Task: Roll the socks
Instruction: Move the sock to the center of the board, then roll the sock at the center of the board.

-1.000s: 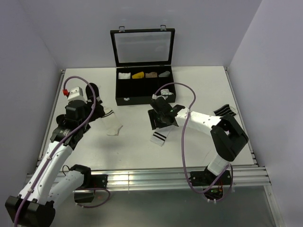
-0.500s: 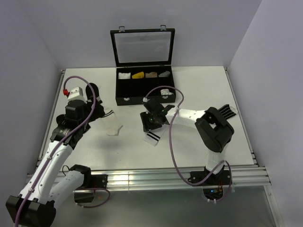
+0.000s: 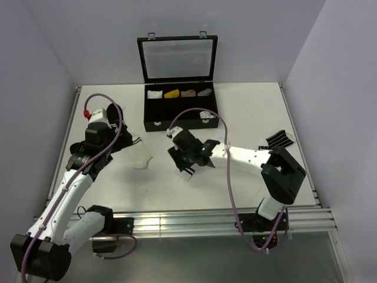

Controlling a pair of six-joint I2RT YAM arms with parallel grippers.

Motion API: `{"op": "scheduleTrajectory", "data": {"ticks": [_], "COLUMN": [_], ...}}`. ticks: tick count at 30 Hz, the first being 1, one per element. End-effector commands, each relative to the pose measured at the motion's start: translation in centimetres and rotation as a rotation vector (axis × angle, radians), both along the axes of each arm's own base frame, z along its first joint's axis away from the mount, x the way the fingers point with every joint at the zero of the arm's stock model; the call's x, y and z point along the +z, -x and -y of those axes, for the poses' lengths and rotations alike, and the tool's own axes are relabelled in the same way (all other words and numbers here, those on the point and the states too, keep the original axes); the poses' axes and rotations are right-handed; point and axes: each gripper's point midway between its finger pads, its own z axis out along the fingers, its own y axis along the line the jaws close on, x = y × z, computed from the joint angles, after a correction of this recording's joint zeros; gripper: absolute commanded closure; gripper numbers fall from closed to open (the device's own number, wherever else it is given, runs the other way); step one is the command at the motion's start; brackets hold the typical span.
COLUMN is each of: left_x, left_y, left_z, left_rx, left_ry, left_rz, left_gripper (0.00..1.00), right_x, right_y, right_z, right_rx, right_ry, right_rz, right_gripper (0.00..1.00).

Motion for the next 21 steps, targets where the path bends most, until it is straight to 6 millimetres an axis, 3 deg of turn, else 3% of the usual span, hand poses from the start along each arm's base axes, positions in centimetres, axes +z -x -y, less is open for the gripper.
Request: {"op": "scheduleTrajectory", "data": {"ticks": [1,6,15,21], "left_x": [1.3,1.0,0.8,0.8], "left_y": [-0.5,-0.4,-0.6,-0.6], "left_z": [0.3,0.4,0.2,0.0], "left_rx": [-0.002,-0.002,0.001,0.004], "left_ry": [0.031,0.032,0.031,0.029], "left_rz": [0.018,0.013,0.006,0.005], "left_gripper": [0.06,0.07,0.07,0.07], "right_x": [0.8,-0.6,-2.2,-2.7], "right_y": [1.9,4.3,4.2,4.4], "right_z": [0.7,0.6,0.6,-0.2], "right_rx": [0.082,0.133,0.14,0.172], "right_ry": [0.09,0.189,0.275,0.289], "right_rz": [0.122,0.178,0.198,0.199], "right_gripper": [0.46,0.47,0.47,0.54]}}
